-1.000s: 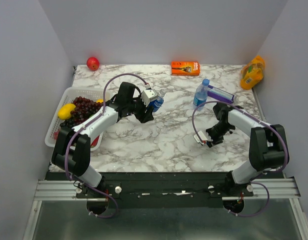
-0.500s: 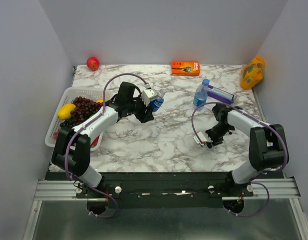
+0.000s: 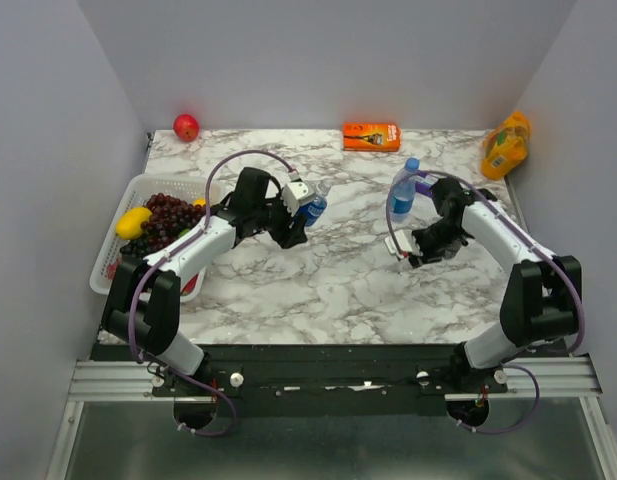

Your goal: Screw on the bottle caps

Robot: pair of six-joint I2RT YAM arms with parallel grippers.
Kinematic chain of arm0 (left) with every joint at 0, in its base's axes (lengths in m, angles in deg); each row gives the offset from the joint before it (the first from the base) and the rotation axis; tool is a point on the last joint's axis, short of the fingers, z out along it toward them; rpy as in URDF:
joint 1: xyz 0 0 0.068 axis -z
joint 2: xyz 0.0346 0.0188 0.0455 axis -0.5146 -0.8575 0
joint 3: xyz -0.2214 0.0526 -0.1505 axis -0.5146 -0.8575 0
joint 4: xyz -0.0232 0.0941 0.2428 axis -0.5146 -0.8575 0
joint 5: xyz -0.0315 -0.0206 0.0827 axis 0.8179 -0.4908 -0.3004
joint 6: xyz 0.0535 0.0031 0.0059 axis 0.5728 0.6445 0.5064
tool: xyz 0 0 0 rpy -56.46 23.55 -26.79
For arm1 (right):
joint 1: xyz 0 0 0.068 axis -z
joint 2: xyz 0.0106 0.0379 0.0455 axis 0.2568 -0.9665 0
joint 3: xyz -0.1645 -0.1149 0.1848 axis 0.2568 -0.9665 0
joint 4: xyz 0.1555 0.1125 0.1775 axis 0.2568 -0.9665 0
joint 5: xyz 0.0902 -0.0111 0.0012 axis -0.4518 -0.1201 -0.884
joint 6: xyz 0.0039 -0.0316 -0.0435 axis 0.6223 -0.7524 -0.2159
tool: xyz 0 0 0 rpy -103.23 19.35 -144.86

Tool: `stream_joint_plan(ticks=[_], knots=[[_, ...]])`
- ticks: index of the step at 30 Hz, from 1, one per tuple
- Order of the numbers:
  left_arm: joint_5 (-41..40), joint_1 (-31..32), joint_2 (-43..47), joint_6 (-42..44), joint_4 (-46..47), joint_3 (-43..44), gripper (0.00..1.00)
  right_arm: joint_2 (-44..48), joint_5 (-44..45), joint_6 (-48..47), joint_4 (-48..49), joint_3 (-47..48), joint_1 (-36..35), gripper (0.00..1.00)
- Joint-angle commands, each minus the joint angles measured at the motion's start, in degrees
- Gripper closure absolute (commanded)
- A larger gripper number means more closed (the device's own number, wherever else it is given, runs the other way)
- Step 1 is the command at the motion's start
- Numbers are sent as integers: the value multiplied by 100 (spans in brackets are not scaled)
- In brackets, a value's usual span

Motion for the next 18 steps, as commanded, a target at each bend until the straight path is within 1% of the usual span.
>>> stream_joint_plan(ticks=[1,2,3,4,5,6,7,8,10,11,12,14,15,18], knots=[[341,10,489,465,467,-598,100,413,-1122,1338,-1010,1509,-107,76],[377,88,560,526,895,-904,100,439,-1185,1767,-1168,1756,-237,76],[369,158,630,536,1125,-1046,100,518,-1220,1988,-1396,2202,-334,76],[386,229,700,518,1301,-1143,100,571,-1221,2243,-1477,2398,-449,76],[386,395,727,483,1582,-1240,100,641,-1264,2715,-1573,2583,-737,76],[421,475,745,440,1689,-1276,100,694,-1343,2938,-1714,2950,-870,76],[473,580,789,404,1794,-1311,100,790,-1483,3166,-1758,3075,-1011,76],[457,677,806,395,2022,-1424,100,826,-1554,3621,-1750,3198,-1265,76],[369,975,877,404,2208,-1548,100,975,-1659,4089,-1575,3340,-1521,76],[360,1055,894,395,2356,-1636,100,1019,-1686,4518,-1453,3349,-1731,76],[360,1203,921,360,2445,-1689,100,1063,-1695,4722,-1173,3332,-1846,76],[334,1310,956,203,2603,-1768,100,1133,-1651,5213,-881,3279,-2092,76],[333,1336,939,158,2613,-1777,100,1143,-1651,5321,-671,3287,-2154,75],[386,1407,1017,96,2665,-1856,100,1029,-1494,5410,-573,3375,-2356,75]])
